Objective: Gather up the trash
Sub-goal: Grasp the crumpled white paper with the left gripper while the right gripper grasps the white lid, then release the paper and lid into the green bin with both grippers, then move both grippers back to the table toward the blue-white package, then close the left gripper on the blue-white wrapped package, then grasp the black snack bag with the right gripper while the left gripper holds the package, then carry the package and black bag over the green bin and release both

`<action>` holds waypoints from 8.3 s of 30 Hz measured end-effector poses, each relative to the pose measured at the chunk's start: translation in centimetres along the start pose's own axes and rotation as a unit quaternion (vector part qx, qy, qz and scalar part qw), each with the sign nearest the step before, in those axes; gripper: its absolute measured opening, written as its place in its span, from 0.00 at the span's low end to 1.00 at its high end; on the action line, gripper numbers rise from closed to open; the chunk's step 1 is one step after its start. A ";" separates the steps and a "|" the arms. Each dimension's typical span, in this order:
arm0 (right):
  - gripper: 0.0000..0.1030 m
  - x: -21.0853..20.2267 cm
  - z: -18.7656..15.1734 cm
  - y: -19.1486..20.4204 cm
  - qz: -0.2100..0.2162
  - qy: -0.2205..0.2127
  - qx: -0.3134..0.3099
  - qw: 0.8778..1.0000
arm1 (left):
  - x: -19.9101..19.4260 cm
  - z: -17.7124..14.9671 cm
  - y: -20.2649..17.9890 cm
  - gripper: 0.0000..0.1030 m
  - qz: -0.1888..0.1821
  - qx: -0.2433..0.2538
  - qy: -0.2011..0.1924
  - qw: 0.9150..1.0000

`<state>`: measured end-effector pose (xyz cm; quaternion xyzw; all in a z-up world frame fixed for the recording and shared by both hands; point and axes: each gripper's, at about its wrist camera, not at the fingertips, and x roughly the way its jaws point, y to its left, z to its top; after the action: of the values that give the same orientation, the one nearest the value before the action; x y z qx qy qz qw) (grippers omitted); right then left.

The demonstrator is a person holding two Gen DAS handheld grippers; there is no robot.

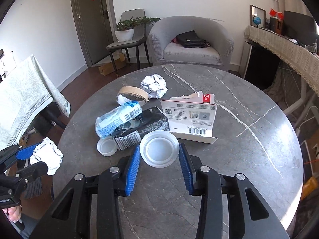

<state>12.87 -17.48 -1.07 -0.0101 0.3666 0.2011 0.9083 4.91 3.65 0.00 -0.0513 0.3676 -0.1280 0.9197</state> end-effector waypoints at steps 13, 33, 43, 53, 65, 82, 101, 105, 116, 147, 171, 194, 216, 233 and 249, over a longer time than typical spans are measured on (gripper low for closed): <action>0.39 0.5 1.3 7.9 0.085 -0.022 -0.031 0.996 | -0.2 -3.5 8.4 0.56 0.066 -0.063 0.033 0.995; 0.39 4.8 0.4 19.3 0.161 0.031 -0.103 0.981 | -0.4 -9.7 16.2 0.56 0.111 -0.114 0.128 0.979; 0.39 7.4 -0.6 23.6 0.193 0.068 -0.120 0.971 | 0.5 -12.7 18.3 0.63 0.116 -0.116 0.189 0.968; 0.38 10.7 -2.5 27.1 0.193 0.119 -0.146 0.963 | -1.7 -12.6 19.7 0.56 0.120 -0.123 0.159 0.972; 0.38 13.7 -5.1 29.4 0.179 0.176 -0.172 0.953 | -5.5 -9.6 20.2 0.39 0.112 -0.138 0.080 0.981; 0.39 17.2 -10.6 29.5 0.129 0.265 -0.224 0.929 | -8.9 -6.1 19.5 0.31 0.093 -0.153 0.001 0.984; 0.53 14.2 -10.5 28.1 0.157 0.243 -0.225 0.930 | -10.8 -2.9 18.6 0.31 0.088 -0.167 -0.062 0.980; 0.45 11.1 -8.0 27.0 0.172 0.190 -0.212 0.943 | -10.8 -2.0 18.0 0.32 0.088 -0.170 -0.076 0.979; 0.40 4.0 -1.6 20.1 0.166 0.069 -0.144 0.973 | -9.4 0.5 13.5 0.42 0.067 -0.143 -0.097 0.983; 0.51 0.0 1.8 -2.2 0.059 0.000 0.031 0.998 | 6.2 6.1 0.6 0.66 -0.043 -0.046 -0.015 0.998; 0.55 0.8 -0.1 -3.5 0.131 0.018 0.095 0.987 | 10.2 7.1 -2.1 0.04 -0.038 -0.033 0.003 0.999; 0.55 4.5 0.7 -2.1 0.153 0.039 0.165 0.973 | 5.9 6.9 -0.1 0.01 -0.048 -0.032 -0.022 0.998; 0.10 1.1 3.1 3.6 0.038 -0.022 0.019 0.999 | 1.8 5.5 4.7 0.01 -0.026 -0.060 -0.033 0.997; 0.10 2.7 3.8 10.9 0.129 -0.025 -0.039 0.991 | 0.0 0.2 12.3 0.01 0.056 -0.091 0.031 0.994; 0.10 5.5 1.8 20.7 0.186 0.027 -0.122 0.975 | -0.2 -5.2 17.4 0.01 0.098 -0.113 0.100 0.984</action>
<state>9.89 3.85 -0.77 -0.0576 0.3595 0.4091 0.8367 4.63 20.46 -6.95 -0.1055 0.4732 0.0001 0.8746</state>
